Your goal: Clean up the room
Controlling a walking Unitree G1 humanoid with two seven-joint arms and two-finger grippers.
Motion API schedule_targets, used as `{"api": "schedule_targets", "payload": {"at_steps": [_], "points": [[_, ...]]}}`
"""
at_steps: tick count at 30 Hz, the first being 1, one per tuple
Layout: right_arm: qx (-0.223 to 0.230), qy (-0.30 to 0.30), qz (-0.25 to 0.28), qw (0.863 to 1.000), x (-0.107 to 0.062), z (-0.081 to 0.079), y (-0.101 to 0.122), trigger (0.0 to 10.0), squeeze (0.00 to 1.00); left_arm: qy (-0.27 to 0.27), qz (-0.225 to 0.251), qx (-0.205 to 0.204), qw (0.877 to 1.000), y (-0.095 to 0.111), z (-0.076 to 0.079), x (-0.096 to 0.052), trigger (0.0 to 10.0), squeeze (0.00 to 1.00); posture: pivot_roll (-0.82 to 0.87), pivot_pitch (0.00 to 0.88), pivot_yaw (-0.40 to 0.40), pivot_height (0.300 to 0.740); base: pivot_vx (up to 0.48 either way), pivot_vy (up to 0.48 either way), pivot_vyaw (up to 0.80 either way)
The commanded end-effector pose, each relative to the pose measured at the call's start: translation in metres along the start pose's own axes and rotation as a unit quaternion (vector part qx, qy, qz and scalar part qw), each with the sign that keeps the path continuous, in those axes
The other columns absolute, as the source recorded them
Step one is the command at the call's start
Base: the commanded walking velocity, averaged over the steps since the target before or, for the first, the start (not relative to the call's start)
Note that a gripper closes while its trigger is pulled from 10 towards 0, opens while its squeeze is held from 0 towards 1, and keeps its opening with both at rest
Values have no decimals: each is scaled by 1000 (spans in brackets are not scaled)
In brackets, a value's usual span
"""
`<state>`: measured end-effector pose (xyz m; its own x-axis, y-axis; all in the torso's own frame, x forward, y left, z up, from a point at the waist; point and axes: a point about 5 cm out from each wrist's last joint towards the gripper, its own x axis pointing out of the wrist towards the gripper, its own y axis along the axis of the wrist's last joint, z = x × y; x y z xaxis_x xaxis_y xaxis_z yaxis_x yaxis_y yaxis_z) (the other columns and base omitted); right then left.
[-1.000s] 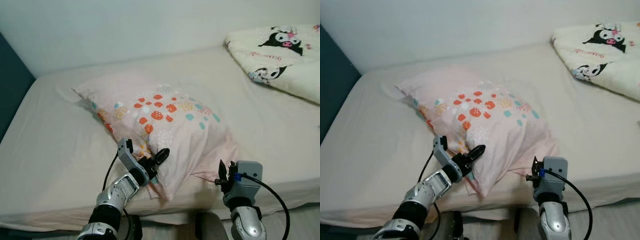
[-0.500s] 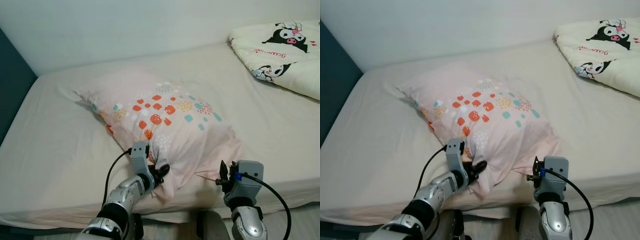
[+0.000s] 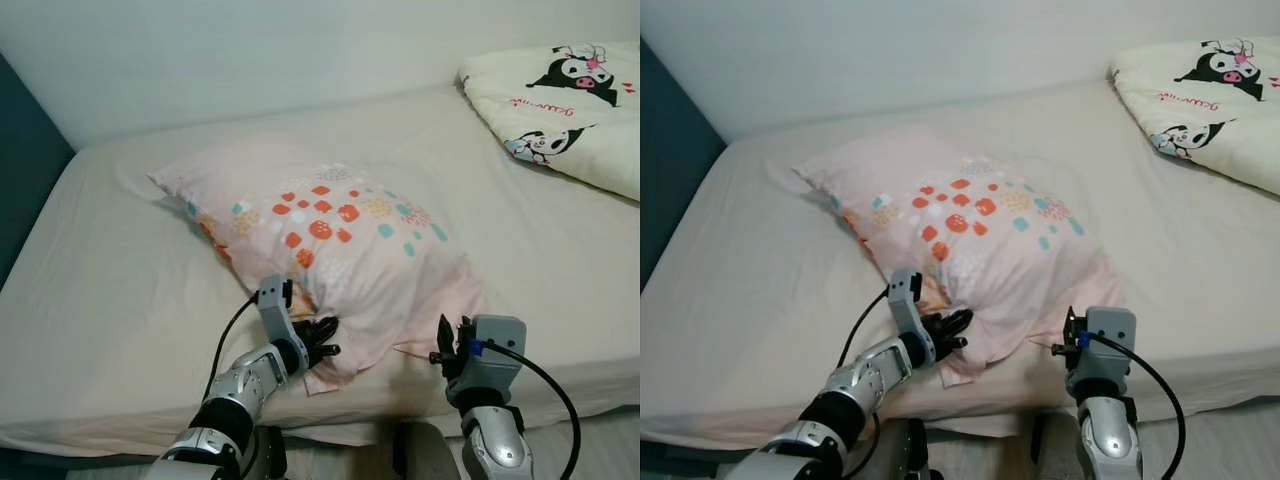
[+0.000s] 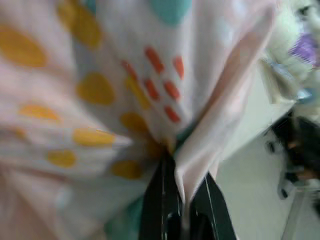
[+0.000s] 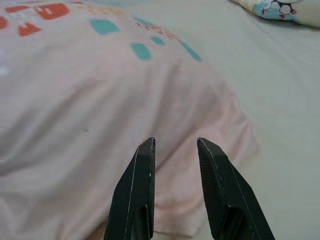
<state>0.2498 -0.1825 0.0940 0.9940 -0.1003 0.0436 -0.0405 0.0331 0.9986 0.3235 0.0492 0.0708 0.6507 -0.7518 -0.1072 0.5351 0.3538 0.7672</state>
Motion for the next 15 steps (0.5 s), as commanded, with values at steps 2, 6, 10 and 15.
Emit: {"api": "schedule_targets", "payload": {"at_steps": [2,6,10,15], "points": [[14,13,7,1000,-2,-5,0,10000,0,-24,-30,10,999,-4,-7,-12,0,0,-22,208,131,617,0,0,0],[43,46,43,997,-1,-15,11,10000,0,-27,-55,57,996,6,-25,-36,0,0,-14,191,129,617,0,0,0],[70,72,89,991,4,-24,28,10000,0,-25,-95,109,989,10,-41,-61,0,0,-11,178,128,617,0,0,0],[94,14,150,984,20,-7,58,10000,0,-134,-231,149,952,-2,-39,-106,0,0,0,170,123,617,0,0,0]]}}
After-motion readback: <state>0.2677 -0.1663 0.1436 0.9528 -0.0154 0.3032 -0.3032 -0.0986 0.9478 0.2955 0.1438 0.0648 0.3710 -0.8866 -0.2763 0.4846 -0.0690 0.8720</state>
